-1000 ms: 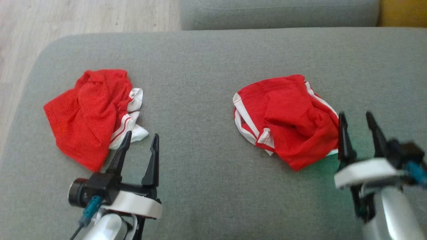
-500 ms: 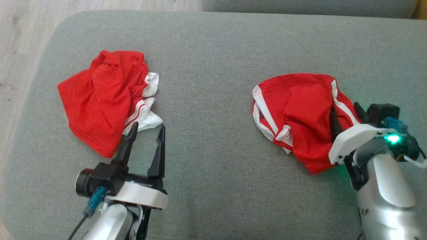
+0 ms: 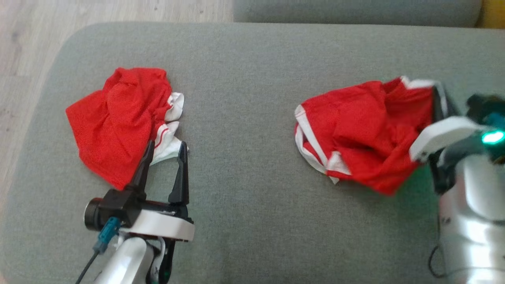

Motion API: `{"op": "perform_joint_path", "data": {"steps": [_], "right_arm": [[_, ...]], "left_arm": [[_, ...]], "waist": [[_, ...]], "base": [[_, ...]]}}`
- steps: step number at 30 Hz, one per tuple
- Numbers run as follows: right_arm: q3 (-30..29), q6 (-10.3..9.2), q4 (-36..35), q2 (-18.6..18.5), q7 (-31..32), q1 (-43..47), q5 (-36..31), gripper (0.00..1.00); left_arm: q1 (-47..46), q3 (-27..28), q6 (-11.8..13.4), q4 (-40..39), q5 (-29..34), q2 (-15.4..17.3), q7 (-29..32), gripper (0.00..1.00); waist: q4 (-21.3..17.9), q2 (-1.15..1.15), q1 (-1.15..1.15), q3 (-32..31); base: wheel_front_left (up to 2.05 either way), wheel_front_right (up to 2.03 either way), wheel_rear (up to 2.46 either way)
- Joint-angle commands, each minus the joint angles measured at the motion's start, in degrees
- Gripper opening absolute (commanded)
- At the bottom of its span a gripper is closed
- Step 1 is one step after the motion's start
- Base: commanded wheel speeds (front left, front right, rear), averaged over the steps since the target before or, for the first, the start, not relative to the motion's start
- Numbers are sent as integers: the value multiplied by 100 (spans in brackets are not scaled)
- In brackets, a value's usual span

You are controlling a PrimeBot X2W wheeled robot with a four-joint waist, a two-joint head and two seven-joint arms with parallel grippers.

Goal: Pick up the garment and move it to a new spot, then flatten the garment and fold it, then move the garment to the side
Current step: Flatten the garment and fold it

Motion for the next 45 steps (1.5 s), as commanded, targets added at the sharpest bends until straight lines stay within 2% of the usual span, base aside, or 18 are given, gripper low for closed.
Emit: {"op": "perform_joint_path", "data": {"steps": [1,8,14,21,26,27,28,32,35,38,45], "right_arm": [[4,-4,-401,-20,-46,-403,-174,0],[-324,-4,-1153,-118,147,-933,-708,0],[-36,-4,-1906,-294,226,-1301,-944,0],[1453,-4,-2511,-139,451,-606,-373,0],[2850,-4,-1963,-40,377,141,268,0],[3152,-4,-1769,-32,291,225,349,54],[3424,-4,-1564,-27,225,301,482,100],[4261,-4,-1102,-23,-134,371,993,100],[4291,-4,-1024,-22,-417,344,1246,100],[3940,-4,-1035,-22,-674,390,1338,100],[2659,-4,-1469,-21,-1048,935,1179,100]], "left_arm": [[-82,266,-17,-124,58,21,-54,100],[22,435,-71,-124,110,-124,-54,100],[162,620,-119,-182,179,-250,-54,100],[312,751,-206,-224,263,-361,-54,100],[267,760,-310,-168,316,-401,-55,100],[244,748,-334,-140,326,-412,-55,100],[217,732,-355,-113,338,-430,-55,100],[146,682,-410,-32,371,-500,-55,100],[149,723,-419,-11,382,-502,-55,100],[207,792,-404,-6,393,-494,-55,100],[328,934,-410,-71,431,-497,-55,100]], "waist": [[-32,0,0,-108],[37,0,0,-357],[197,0,0,-557],[344,0,0,-520],[401,0,0,-376],[420,0,0,-356],[446,0,0,-345],[519,0,0,-338],[483,0,0,-364],[386,0,0,-430],[-20,0,0,-600]], "base": [[0,0,0],[0,0,0],[0,0,0],[0,0,0],[0,0,0],[0,0,0],[0,0,0],[0,0,0],[0,0,0],[0,0,0],[0,0,0]]}}
